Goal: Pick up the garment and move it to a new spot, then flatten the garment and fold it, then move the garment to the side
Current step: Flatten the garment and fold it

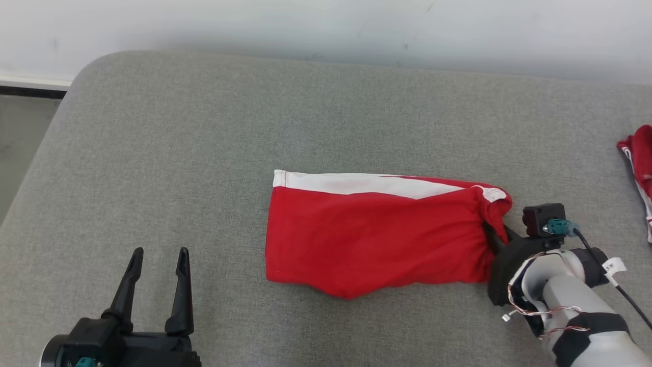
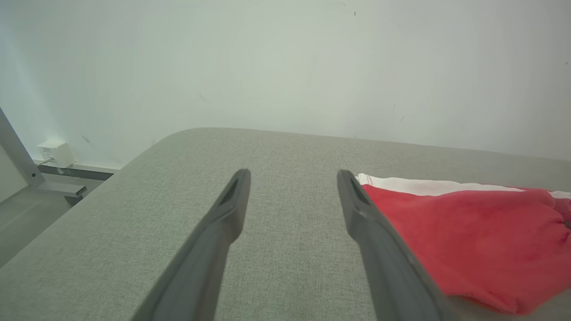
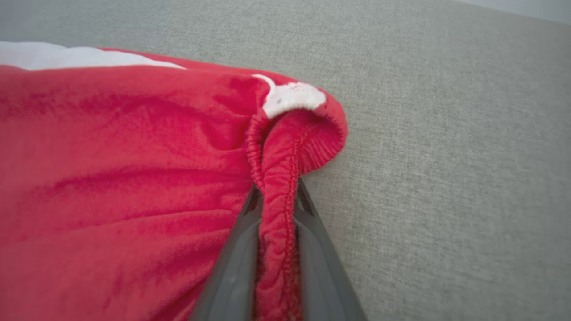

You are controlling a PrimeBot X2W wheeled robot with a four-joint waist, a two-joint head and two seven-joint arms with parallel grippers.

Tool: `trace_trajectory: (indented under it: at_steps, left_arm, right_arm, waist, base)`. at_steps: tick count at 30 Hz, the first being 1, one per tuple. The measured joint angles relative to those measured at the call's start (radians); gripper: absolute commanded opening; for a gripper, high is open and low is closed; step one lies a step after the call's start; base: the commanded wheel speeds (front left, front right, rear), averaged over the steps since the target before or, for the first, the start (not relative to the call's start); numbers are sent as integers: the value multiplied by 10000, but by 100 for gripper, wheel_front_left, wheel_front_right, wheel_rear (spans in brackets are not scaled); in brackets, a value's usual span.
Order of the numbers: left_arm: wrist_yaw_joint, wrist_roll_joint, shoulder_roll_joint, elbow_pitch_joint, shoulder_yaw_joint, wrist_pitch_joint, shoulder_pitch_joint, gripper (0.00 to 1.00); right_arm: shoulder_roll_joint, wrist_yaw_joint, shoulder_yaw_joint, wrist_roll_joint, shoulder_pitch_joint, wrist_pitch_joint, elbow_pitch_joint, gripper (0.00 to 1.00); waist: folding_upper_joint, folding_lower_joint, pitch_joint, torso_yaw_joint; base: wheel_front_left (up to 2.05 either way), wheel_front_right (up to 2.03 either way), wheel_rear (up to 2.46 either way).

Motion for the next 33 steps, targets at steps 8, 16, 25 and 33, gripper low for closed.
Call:
trace_trajectory:
  at_steps: [8,16,25,33]
  left_arm:
    - [0,2,-2,12,61,0,188,100]
    - [12,-17,-4,-29,199,0,451,100]
    - [92,-96,-6,-31,79,0,604,100]
    - [180,-286,-6,46,-105,0,609,100]
  right_arm:
    - [-1670,6,704,564,260,499,-182,0]
    - [-2890,-2,1313,1321,360,1095,-1018,0]
    - [-2754,-2,1979,3588,221,2485,-3653,0]
    - [-1733,-4,1967,5246,296,3467,-4953,0]
  waist:
    - [1,1,-385,-153]
    - [1,1,-567,-409]
    - [1,0,-835,-830]
    - [1,0,-872,-879]
  base:
    - [0,0,0]
    - [0,0,0]
    - [0,0,0]
    - [0,0,0]
